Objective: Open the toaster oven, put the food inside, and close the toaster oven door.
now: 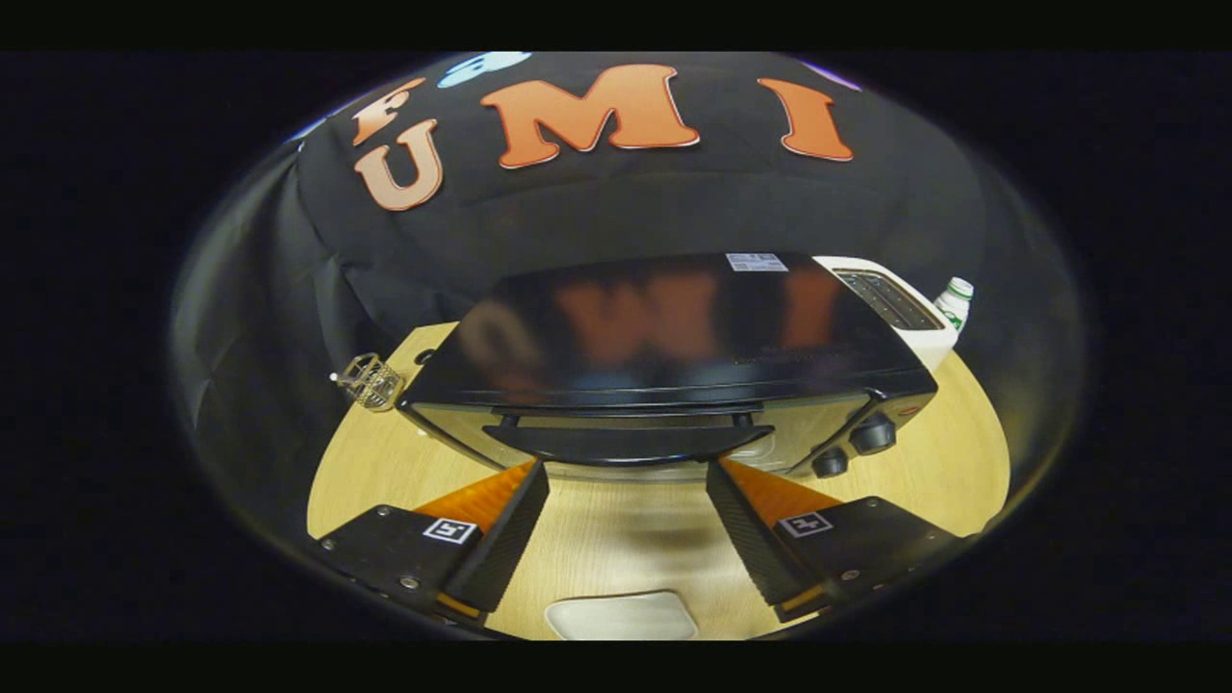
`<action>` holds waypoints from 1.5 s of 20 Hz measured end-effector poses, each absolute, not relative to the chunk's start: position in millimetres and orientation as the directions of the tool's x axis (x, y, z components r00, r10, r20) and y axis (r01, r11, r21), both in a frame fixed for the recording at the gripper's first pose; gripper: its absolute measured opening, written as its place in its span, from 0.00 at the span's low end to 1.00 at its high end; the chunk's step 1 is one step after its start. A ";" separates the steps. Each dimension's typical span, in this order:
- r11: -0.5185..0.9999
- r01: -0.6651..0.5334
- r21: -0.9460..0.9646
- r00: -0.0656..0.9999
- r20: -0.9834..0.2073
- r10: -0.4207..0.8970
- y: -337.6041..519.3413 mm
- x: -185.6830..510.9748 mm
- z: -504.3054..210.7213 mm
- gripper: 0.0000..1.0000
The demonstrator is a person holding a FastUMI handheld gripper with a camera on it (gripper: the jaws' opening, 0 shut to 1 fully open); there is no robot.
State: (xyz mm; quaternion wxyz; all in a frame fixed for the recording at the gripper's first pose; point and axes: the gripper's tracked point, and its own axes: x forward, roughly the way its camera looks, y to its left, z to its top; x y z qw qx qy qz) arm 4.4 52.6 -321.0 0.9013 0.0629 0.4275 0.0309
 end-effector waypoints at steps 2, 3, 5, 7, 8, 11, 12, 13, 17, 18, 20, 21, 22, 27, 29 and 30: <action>0.989 -0.009 0.149 0.652 -0.749 0.119 59.9 -0.6 -309.0 0.98; 0.989 -0.015 0.144 0.660 -0.742 0.118 58.8 -6.0 -301.4 0.98; 0.992 -0.030 0.125 0.707 -0.698 0.109 56.2 -5.1 -277.3 0.98; 0.994 -0.038 0.099 0.762 -0.640 0.093 48.2 -2.3 -243.6 0.98; 0.995 -0.044 0.087 0.793 -0.603 0.088 45.4 1.3 -224.1 0.97; 0.997 -0.049 0.059 0.883 -0.463 0.070 36.2 12.1 -159.6 0.97; 0.998 -0.050 0.046 0.908 -0.414 0.064 33.7 14.4 -138.1 0.97; 0.998 -0.049 0.033 0.931 -0.360 0.058 32.8 15.5 -115.7 0.97; 0.999 -0.038 0.031 0.981 -0.188 0.043 29.6 18.4 -36.8 0.97; 0.999 -0.036 0.025 0.988 -0.152 0.039 24.8 18.9 -17.0 0.97; 1.000 -0.027 0.006 0.995 -0.098 0.028 20.9 17.3 9.4 0.97; 1.000 -0.024 -0.003 0.997 -0.072 0.024 19.5 16.0 22.8 0.97; 1.000 -0.023 -0.012 0.999 -0.047 0.022 22.8 13.7 30.8 0.97; 0.999 -0.025 -0.029 0.998 0.054 0.027 24.6 5.1 75.0 0.98; 0.999 -0.030 -0.038 0.996 0.082 0.033 29.4 8.6 90.3 0.98; 0.999 -0.025 -0.046 0.995 0.092 0.029 27.5 7.2 95.3 0.98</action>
